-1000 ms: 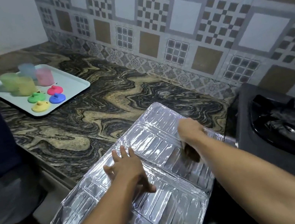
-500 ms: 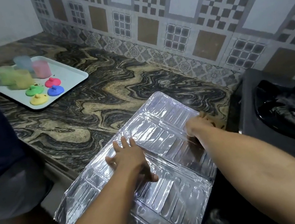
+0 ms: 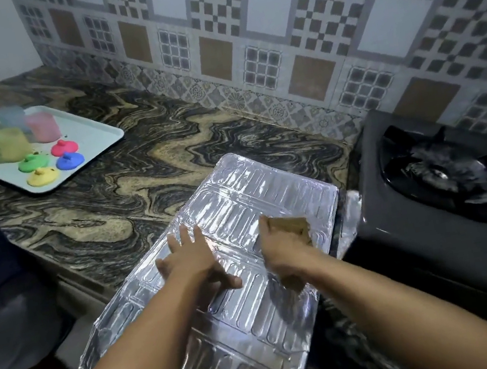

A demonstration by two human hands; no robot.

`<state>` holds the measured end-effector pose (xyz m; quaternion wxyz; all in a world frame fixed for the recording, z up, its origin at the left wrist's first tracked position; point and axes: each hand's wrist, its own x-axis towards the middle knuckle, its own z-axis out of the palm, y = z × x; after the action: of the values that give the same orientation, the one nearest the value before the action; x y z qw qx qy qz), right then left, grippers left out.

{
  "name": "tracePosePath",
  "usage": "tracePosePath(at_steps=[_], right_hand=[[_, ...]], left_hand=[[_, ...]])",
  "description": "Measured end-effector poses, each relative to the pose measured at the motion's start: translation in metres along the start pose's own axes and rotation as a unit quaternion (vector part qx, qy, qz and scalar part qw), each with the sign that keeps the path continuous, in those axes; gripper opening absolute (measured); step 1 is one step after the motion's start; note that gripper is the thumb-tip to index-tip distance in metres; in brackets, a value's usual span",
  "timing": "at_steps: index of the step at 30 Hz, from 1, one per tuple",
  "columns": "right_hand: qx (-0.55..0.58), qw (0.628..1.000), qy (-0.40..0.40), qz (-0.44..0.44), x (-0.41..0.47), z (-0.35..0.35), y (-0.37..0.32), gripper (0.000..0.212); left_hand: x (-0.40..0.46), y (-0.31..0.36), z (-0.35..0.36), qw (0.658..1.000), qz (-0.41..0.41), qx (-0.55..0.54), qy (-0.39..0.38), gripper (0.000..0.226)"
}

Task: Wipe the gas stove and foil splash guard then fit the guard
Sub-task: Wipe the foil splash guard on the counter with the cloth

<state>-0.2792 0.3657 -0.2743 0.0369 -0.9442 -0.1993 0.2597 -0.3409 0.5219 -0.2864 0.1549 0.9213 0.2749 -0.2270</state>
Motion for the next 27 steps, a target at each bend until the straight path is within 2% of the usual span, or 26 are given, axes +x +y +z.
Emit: tracePosePath(at_steps=[2,4,7,9,11,14,18,20,23,27], right_hand=[[0.004,0.999,0.039,-0.012,0.009,0.0,0.002,0.087],[-0.059,0.994,0.087,-0.044,0.008,-0.002,0.004,0.08],[-0.145,0.979,0.123,-0.075,-0.007,-0.006,0.009,0.054],[-0.134,0.984,0.096,-0.062,-0.018,-0.007,0.018,0.036],[-0.159,0.985,0.037,-0.052,-0.037,-0.01,0.022,0.026],[-0.201,0.977,-0.042,-0.049,-0.067,-0.015,0.026,0.022],[-0.203,0.976,-0.072,-0.023,-0.097,-0.006,0.035,0.024],[-0.197,0.977,-0.081,0.001,-0.107,0.001,0.037,0.026],[-0.23,0.97,-0.072,0.029,-0.113,0.002,0.028,0.04],[-0.231,0.973,0.026,-0.001,-0.106,0.0,0.01,0.034]], left_hand=[[0.001,-0.007,0.005,0.999,-0.009,-0.025,0.037,0.159],[0.002,-0.012,0.011,0.998,-0.018,-0.033,0.057,0.157],[0.0,-0.013,0.012,0.998,-0.024,-0.031,0.058,0.155],[0.0,-0.01,0.01,0.998,-0.03,-0.025,0.05,0.155],[0.0,-0.009,0.008,0.998,-0.033,-0.024,0.048,0.155],[-0.002,-0.011,0.01,0.998,-0.027,-0.027,0.056,0.155],[-0.007,-0.015,0.017,0.994,-0.017,-0.036,0.101,0.153],[-0.012,-0.016,0.019,0.992,-0.01,-0.035,0.119,0.141],[-0.01,-0.025,0.018,0.984,0.008,-0.093,0.152,0.105],[-0.018,-0.052,0.009,0.969,-0.021,-0.095,0.225,0.067]])
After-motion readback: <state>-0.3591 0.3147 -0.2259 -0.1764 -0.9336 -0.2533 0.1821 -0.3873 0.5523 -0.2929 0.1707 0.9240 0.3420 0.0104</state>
